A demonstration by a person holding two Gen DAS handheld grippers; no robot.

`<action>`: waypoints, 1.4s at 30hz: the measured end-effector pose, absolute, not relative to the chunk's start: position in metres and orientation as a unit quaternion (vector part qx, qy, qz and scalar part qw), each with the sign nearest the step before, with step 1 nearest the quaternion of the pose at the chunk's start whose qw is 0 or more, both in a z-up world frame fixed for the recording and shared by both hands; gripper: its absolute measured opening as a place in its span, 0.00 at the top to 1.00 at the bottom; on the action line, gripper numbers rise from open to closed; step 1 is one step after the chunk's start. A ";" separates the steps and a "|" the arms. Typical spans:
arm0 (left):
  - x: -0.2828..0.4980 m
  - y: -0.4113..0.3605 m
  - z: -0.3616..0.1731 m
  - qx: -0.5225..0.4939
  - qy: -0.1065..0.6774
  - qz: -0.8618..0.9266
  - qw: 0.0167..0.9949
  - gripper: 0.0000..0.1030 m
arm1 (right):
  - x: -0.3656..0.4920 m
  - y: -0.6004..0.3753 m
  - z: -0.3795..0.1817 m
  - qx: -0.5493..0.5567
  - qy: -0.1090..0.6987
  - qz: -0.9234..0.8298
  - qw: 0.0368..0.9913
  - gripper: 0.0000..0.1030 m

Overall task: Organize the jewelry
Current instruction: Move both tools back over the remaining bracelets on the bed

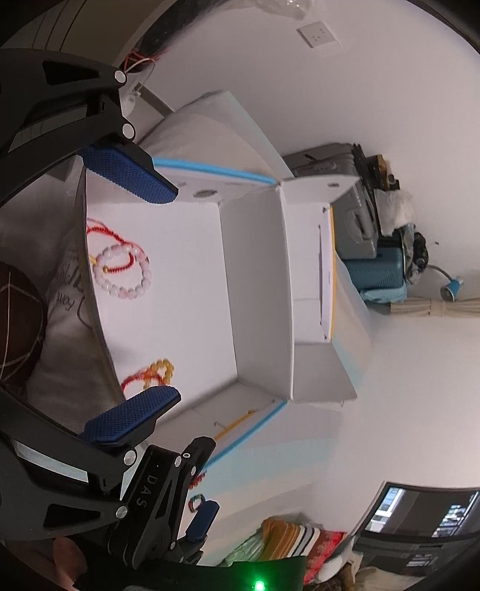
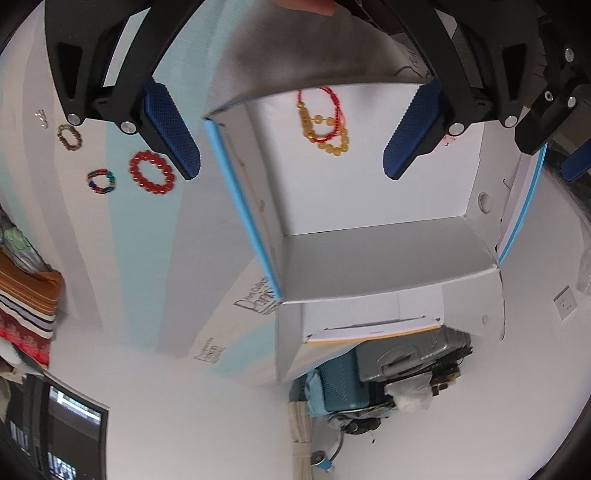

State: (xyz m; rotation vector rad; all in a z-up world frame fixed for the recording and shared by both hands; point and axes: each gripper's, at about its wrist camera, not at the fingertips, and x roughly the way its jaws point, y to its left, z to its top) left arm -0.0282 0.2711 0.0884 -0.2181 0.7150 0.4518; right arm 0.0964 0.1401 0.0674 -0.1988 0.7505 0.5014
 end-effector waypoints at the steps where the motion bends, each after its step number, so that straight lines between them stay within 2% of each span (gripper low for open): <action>1: -0.028 0.264 0.090 -0.100 0.343 0.213 0.909 0.06 | 0.097 0.134 0.069 -0.094 0.360 0.238 0.897 0.07; 24: 0.038 0.113 0.099 -0.050 0.346 0.097 0.932 0.06 | 0.118 -0.063 0.081 -0.044 0.357 0.116 0.926 0.07; 34: 0.108 0.043 0.086 -0.019 0.367 0.051 0.929 0.06 | 0.155 -0.143 0.068 -0.020 0.372 0.060 0.926 0.07; 42: 0.180 0.017 0.051 -0.016 0.410 0.047 0.911 0.06 | 0.197 -0.194 0.034 -0.004 0.399 0.025 0.917 0.07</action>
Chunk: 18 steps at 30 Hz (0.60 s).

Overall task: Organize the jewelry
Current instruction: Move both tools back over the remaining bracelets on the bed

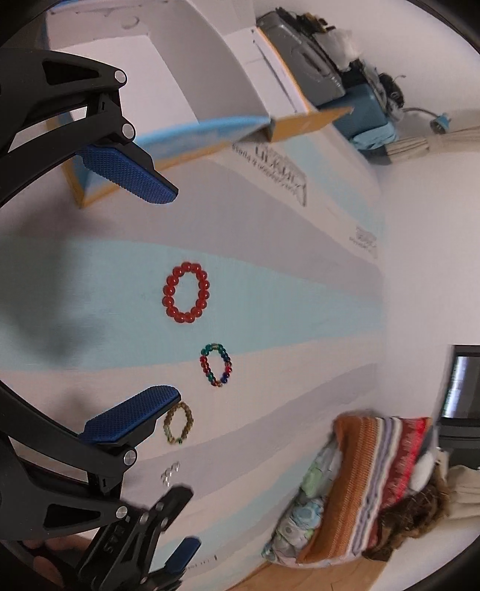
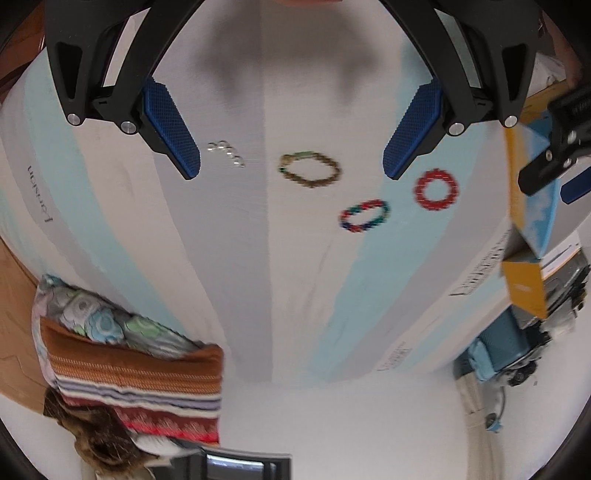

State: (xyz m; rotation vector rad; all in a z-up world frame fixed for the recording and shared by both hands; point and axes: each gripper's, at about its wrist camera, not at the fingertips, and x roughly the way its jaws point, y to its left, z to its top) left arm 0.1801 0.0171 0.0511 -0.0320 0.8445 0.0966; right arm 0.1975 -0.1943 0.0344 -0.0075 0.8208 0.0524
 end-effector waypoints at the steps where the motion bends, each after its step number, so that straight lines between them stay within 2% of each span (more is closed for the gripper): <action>1: 0.189 0.017 0.044 -0.015 0.416 0.049 0.908 0.06 | 0.202 -0.199 0.030 -0.001 0.403 0.023 0.915 0.07; 7: 0.225 0.020 0.001 -0.028 0.444 0.038 0.895 0.06 | 0.227 -0.221 0.001 0.005 0.427 0.016 0.904 0.07; 18: 0.267 0.025 -0.039 -0.016 0.466 0.058 0.883 0.06 | 0.255 -0.239 -0.050 0.001 0.464 0.015 0.886 0.07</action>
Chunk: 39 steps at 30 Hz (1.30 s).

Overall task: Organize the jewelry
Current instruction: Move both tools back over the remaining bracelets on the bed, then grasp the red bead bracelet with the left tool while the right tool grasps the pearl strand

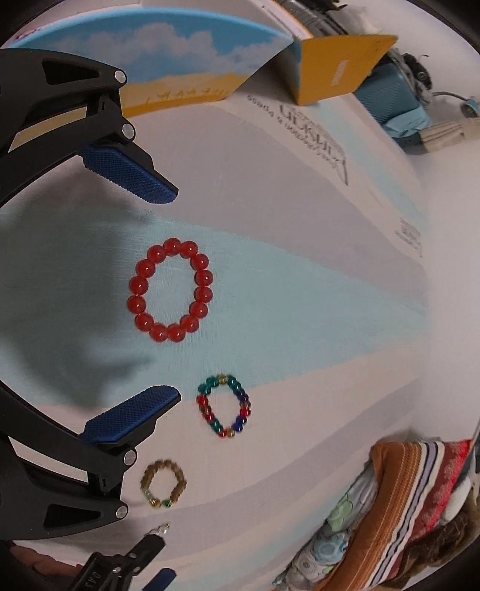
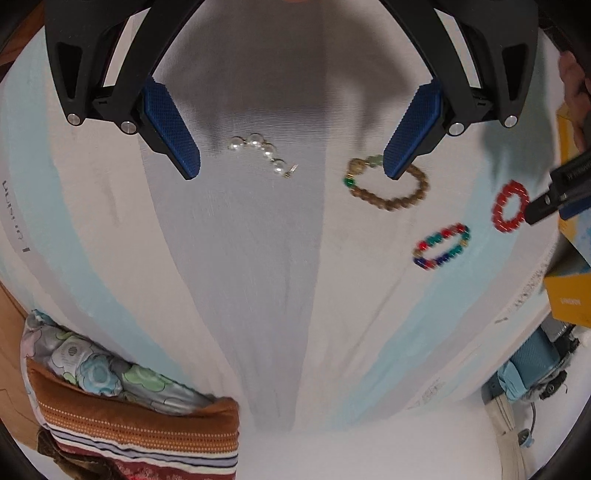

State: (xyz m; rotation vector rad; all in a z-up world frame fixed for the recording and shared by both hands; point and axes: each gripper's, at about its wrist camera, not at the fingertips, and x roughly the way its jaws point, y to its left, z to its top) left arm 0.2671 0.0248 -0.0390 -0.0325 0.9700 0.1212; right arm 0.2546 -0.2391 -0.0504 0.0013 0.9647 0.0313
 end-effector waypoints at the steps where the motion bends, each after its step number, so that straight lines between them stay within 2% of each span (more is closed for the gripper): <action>1: 0.271 0.027 -0.043 -0.016 0.468 0.059 0.882 0.06 | 0.256 -0.241 -0.054 -0.001 0.467 0.013 0.884 0.07; 11: 0.293 0.051 -0.075 -0.054 0.499 0.069 0.862 0.06 | 0.264 -0.261 -0.071 0.003 0.482 0.016 0.876 0.10; 20: 0.301 0.049 -0.088 -0.052 0.511 0.062 0.856 0.07 | 0.268 -0.264 -0.080 0.007 0.505 0.017 0.863 0.27; 22: 0.301 0.048 -0.090 -0.046 0.512 0.066 0.855 0.10 | 0.269 -0.264 -0.084 0.006 0.516 0.015 0.857 0.34; 30: 0.298 0.045 -0.087 -0.038 0.512 0.072 0.855 0.39 | 0.272 -0.267 -0.087 0.010 0.530 0.003 0.848 0.56; 37: 0.297 0.046 -0.085 -0.036 0.514 0.073 0.854 0.55 | 0.273 -0.266 -0.086 -0.001 0.534 0.001 0.846 0.74; 39: 0.296 0.047 -0.085 -0.035 0.515 0.072 0.854 0.59 | 0.273 -0.265 -0.086 -0.004 0.534 0.001 0.846 0.76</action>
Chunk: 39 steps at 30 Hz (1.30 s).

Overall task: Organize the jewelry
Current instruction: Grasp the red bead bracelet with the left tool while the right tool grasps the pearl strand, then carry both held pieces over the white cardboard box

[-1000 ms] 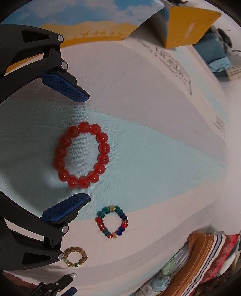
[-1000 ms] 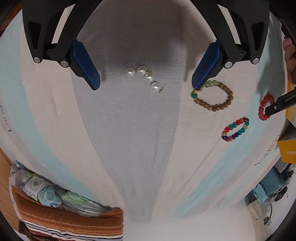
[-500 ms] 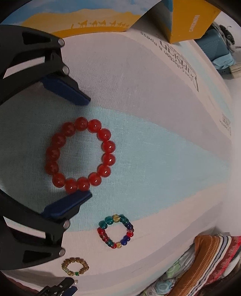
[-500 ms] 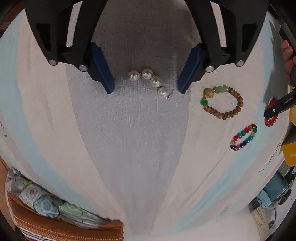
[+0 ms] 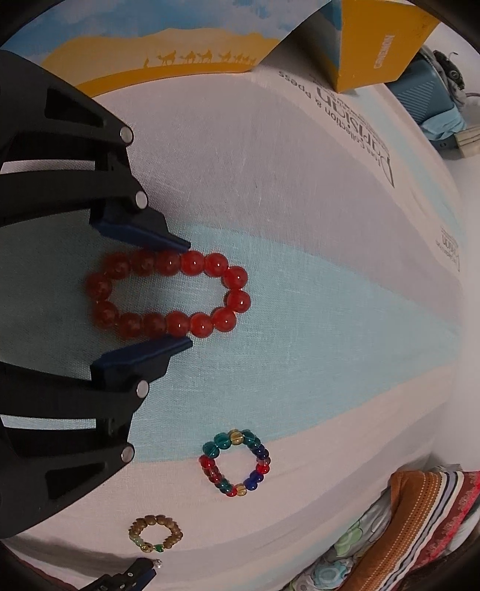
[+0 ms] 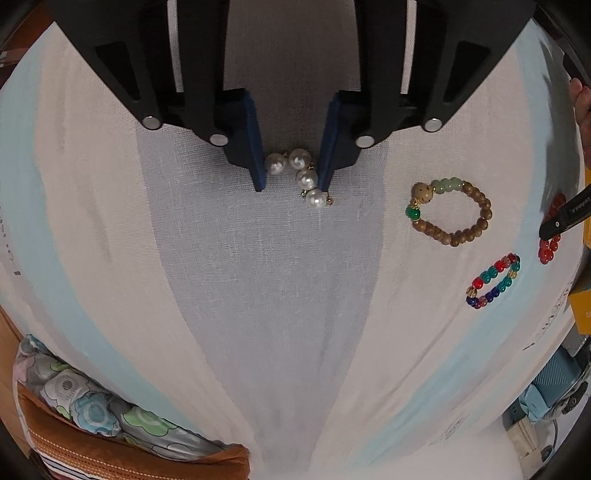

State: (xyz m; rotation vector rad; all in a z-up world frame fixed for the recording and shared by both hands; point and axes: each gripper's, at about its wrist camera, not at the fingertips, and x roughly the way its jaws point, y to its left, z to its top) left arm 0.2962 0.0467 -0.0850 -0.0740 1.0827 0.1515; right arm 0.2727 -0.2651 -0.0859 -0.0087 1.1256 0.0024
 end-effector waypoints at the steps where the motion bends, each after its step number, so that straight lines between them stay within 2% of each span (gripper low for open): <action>1: 0.296 0.047 -0.085 -0.036 0.515 0.071 0.853 0.60 | 0.273 -0.264 -0.086 -0.006 0.534 0.000 0.846 0.76; 7: 0.295 0.052 -0.083 -0.047 0.517 0.068 0.852 0.74 | 0.273 -0.264 -0.087 -0.005 0.533 -0.005 0.846 0.78; 13: 0.294 0.054 -0.078 -0.061 0.514 0.060 0.853 0.75 | 0.271 -0.264 -0.085 0.005 0.527 -0.010 0.850 0.78; 14: 0.293 0.055 -0.078 -0.062 0.513 0.058 0.854 0.77 | 0.271 -0.265 -0.085 0.007 0.526 -0.010 0.851 0.78; 15: 0.293 0.055 -0.077 -0.062 0.512 0.056 0.855 0.85 | 0.271 -0.264 -0.085 0.008 0.524 -0.010 0.851 0.78; 16: 0.293 0.054 -0.076 -0.065 0.513 0.049 0.855 0.87 | 0.269 -0.263 -0.084 0.008 0.523 -0.011 0.852 0.78; 39: 0.278 0.047 -0.051 -0.054 0.495 0.040 0.866 0.87 | 0.259 -0.263 -0.062 0.014 0.501 -0.015 0.865 0.78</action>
